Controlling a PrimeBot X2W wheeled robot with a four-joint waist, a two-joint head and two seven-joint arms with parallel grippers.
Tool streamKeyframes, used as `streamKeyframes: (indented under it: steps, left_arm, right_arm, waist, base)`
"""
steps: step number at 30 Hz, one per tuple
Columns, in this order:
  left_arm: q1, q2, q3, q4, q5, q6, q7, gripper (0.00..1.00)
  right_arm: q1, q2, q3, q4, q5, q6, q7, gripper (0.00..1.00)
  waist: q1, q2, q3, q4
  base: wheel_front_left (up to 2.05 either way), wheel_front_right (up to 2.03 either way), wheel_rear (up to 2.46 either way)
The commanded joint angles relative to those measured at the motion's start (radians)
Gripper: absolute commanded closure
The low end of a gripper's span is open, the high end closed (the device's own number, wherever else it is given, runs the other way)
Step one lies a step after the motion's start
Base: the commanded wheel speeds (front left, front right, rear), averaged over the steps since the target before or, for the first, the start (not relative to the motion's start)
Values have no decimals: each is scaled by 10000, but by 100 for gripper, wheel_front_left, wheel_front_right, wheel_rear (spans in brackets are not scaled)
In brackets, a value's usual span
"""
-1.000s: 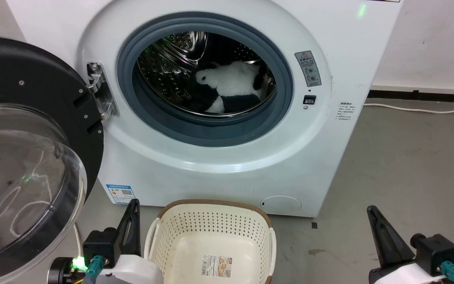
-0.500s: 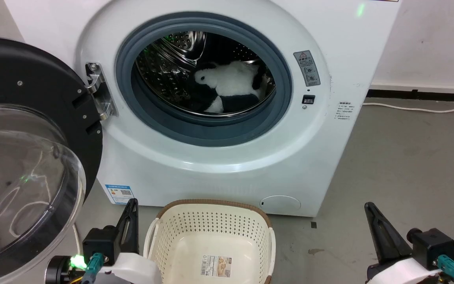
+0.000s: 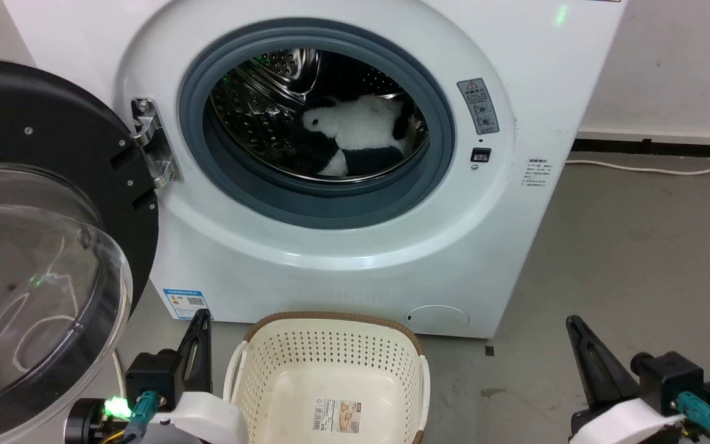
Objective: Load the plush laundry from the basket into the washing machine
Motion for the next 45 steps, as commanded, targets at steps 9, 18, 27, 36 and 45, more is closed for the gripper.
streamKeyframes:
  steps: [9,18,27,36,45]
  left_arm:
    - [-44,-5,92,-159,212,-87,227,100]
    - [-50,-7,181,-268,347,-119,452,100]
    - [-53,-9,241,-342,438,-141,605,100]
    - [-53,-9,241,-342,438,-141,605,100]
    - [-53,-9,241,-342,438,-141,605,100]
  right_arm:
    - [-285,-4,67,-20,-137,-8,231,100]
    - [-386,-4,114,-22,-208,-9,457,100]
    - [-454,-4,147,-24,-256,-9,611,100]
    - [-454,-4,147,-24,-256,-9,611,100]
    - [-454,-4,147,-24,-256,-9,611,100]
  waist:
    - [0,0,5,-23]
    - [0,0,12,-49]
    - [0,0,16,-67]
    - [0,0,16,-67]
    - [0,0,16,-67]
  base:
    - [0,0,0]
    - [0,0,0]
    - [0,0,0]
    - [0,0,0]
    - [0,0,0]
